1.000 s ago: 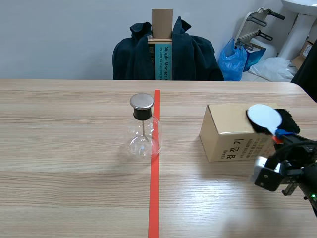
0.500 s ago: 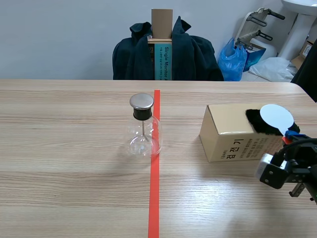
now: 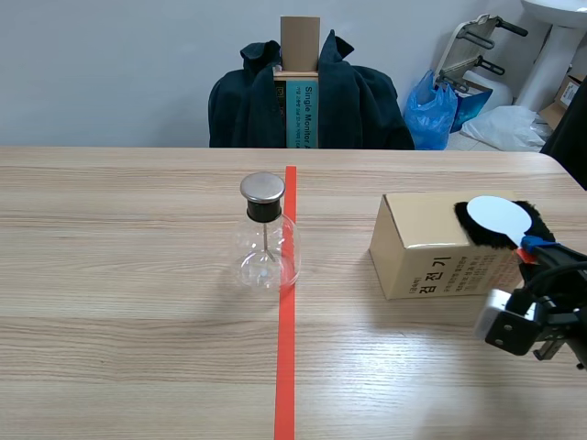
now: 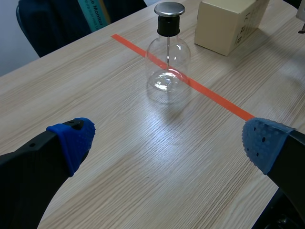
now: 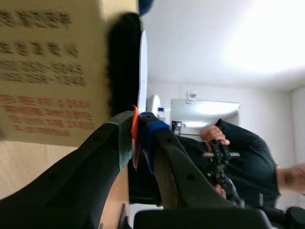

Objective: Do the electroscope experiment.
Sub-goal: 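Rub the plate on the fur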

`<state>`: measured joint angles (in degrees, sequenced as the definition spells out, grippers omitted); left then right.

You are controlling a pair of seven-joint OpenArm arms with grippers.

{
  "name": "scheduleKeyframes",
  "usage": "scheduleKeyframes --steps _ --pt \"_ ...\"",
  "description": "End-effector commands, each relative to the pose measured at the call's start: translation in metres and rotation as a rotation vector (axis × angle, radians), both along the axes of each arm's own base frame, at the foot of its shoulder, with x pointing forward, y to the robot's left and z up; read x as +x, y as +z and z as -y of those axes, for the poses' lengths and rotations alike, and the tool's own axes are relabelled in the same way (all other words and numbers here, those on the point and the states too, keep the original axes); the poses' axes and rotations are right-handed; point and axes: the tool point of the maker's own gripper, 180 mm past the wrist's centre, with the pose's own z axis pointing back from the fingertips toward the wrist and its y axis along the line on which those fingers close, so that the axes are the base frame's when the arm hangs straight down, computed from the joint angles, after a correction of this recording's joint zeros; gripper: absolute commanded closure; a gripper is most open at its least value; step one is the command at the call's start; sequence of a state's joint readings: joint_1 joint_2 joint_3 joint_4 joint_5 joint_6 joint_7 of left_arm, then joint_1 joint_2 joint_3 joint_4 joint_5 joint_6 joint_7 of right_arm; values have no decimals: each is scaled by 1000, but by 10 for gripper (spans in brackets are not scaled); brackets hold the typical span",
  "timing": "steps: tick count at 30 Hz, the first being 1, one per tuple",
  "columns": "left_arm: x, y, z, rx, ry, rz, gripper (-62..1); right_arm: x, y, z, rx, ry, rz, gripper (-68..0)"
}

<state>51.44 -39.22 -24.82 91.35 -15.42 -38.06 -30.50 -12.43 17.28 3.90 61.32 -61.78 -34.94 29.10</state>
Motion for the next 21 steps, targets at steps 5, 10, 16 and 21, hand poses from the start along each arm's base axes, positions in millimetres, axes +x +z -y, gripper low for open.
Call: scheduleKeyframes --steps 5,10,16,21 --pt "2 8 2 -28 1 23 -623 13 85 28 -52 -32 272 -8" --pt "3 8 2 -27 -2 24 -623 17 162 46 -26 -85 473 -8" --pt "8 -5 13 -4 -43 -15 -623 3 258 54 -1 -128 727 -8" --pt "24 -27 25 4 -65 -53 -591 -18 314 46 18 -124 890 -8"
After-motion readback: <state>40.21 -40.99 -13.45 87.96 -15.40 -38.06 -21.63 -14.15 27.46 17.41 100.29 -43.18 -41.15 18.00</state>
